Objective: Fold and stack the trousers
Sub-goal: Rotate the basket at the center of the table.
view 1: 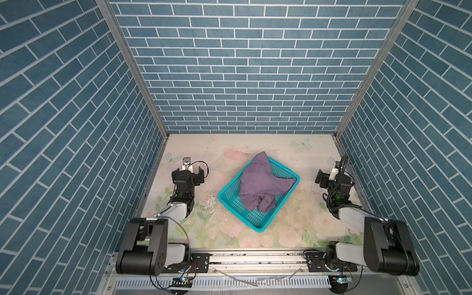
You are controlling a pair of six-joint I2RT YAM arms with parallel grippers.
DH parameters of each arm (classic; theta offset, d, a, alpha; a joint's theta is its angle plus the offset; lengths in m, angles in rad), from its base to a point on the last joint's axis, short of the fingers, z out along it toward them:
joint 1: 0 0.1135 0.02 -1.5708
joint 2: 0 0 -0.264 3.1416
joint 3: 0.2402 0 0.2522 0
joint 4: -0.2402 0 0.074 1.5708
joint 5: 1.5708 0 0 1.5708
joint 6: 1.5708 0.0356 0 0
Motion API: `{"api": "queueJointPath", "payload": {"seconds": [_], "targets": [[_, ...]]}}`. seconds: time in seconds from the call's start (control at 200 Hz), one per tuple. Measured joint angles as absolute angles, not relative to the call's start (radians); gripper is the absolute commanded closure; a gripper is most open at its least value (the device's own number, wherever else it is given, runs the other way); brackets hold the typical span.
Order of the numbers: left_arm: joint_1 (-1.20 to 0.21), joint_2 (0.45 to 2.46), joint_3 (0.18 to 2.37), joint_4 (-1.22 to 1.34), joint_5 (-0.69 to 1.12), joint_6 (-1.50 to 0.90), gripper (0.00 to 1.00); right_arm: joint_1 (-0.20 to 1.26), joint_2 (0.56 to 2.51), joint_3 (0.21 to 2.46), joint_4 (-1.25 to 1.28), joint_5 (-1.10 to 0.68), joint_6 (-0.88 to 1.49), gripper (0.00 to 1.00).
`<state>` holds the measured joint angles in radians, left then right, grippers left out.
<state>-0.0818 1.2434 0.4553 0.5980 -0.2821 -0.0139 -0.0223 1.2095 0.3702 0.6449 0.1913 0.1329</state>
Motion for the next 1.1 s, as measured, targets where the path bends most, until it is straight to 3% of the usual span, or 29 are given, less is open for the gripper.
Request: {"api": "queueJointPath", "payload": {"seconds": [0.12,0.235,0.335,0.46,0.58,0.82,1.1], "targets": [[-0.093,1.149,0.607,0.327,-0.436,-0.233,0.01,0.03,1.055,0.402,0.479,0.318,0.214,0.01],[-0.092,1.122,0.778,0.049,-0.49,-0.427,0.01,0.111,1.025,0.513,0.252,0.393,0.26,0.02],[-0.092,1.09,0.828,-0.11,-0.457,-0.54,0.01,0.171,1.084,0.646,0.076,0.396,0.278,0.14],[-0.093,1.045,0.812,-0.25,-0.345,-0.636,0.01,0.228,1.171,0.738,-0.054,0.299,0.286,0.36],[-0.111,1.003,0.776,-0.355,-0.218,-0.704,0.01,0.252,1.291,0.826,-0.154,0.146,0.305,0.46],[-0.323,0.9,0.678,-0.474,-0.102,-0.825,0.01,0.262,1.517,0.994,-0.255,-0.075,0.317,0.46],[-0.572,0.947,0.595,-0.518,-0.065,-1.016,0.01,0.258,1.659,1.121,-0.308,-0.162,0.312,0.5]]}}
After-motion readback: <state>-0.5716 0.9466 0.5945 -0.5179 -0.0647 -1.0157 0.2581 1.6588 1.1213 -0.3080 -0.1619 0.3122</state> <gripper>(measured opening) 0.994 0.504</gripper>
